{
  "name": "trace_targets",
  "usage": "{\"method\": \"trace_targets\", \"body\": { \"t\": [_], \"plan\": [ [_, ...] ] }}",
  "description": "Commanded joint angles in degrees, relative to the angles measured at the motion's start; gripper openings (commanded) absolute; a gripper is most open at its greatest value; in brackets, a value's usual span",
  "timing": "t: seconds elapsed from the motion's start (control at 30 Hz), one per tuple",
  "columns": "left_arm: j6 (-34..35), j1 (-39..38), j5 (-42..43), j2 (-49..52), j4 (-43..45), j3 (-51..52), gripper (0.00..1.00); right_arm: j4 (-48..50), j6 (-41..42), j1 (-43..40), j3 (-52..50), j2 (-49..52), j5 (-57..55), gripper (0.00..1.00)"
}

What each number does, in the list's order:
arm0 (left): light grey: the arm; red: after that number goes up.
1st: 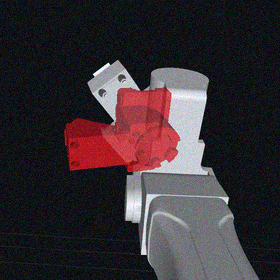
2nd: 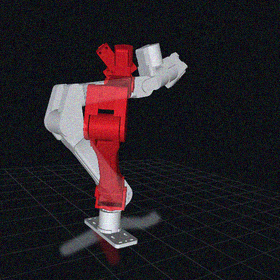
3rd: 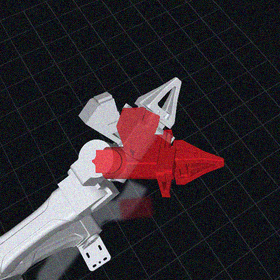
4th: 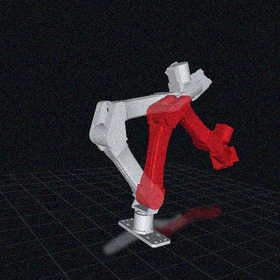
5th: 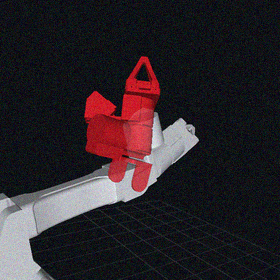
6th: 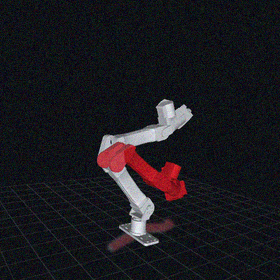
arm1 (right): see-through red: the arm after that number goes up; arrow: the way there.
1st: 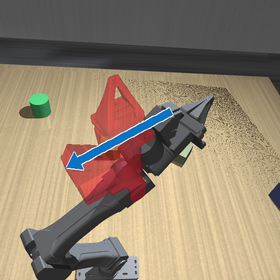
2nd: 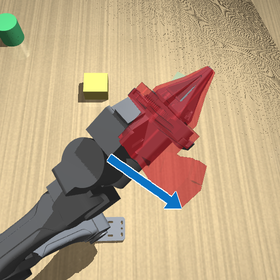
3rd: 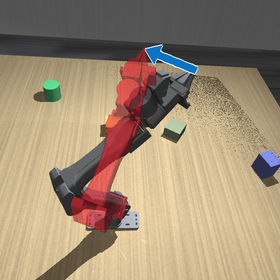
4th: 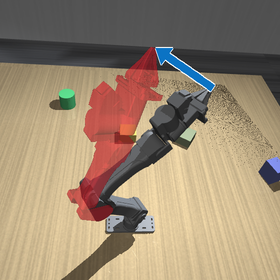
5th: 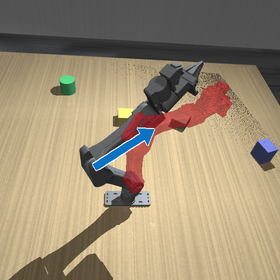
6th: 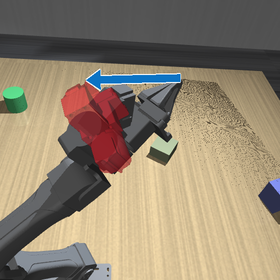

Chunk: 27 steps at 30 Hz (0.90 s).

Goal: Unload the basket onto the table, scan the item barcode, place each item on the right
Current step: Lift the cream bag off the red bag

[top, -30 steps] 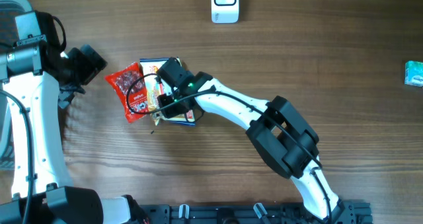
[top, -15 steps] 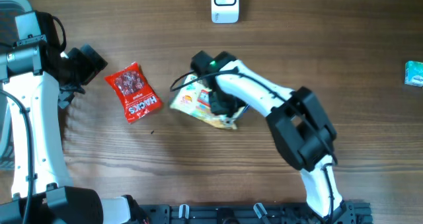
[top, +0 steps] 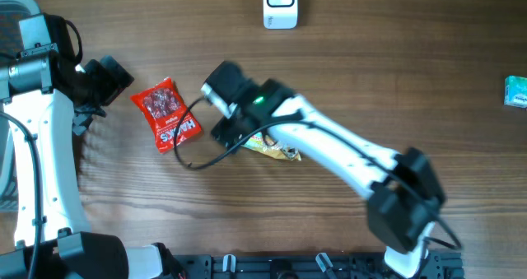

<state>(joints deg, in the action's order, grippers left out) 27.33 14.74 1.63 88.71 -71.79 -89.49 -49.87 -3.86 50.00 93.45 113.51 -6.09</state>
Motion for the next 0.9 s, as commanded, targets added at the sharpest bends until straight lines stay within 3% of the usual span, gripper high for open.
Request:
{"method": "trace_targets", "body": {
  "t": [0.0,0.17,0.37,0.53,0.6,0.67,0.73,0.87],
  "plan": [
    [0.35,0.17,0.46,0.13,0.04,-0.07,1.00,0.96,-2.14,4.94,-1.14,7.43,-16.52,1.00],
    [0.35,0.17,0.46,0.13,0.04,-0.07,1.00,1.60,0.55,7.98,-1.14,11.78,-17.53,0.99],
    [0.35,0.17,0.46,0.13,0.04,-0.07,1.00,4.09,2.38,6.93,-1.14,15.50,-27.52,1.00],
    [0.35,0.17,0.46,0.13,0.04,-0.07,1.00,5.27,3.02,4.70,-1.14,18.38,-28.46,0.99],
    [0.35,0.17,0.46,0.13,0.04,-0.07,1.00,5.81,4.13,4.04,-1.18,19.28,-28.46,0.83],
    [0.35,0.17,0.46,0.13,0.04,-0.07,1.00,6.10,4.81,3.58,-1.18,19.58,-27.34,0.38],
    [0.35,0.17,0.46,0.13,0.04,-0.07,1.00,5.84,5.86,3.67,-0.83,19.56,-27.21,0.07],
    [0.35,0.17,0.46,0.13,0.04,-0.07,1.00,2.78,8.68,3.69,1.77,19.08,-27.19,0.04]
  ]
}}
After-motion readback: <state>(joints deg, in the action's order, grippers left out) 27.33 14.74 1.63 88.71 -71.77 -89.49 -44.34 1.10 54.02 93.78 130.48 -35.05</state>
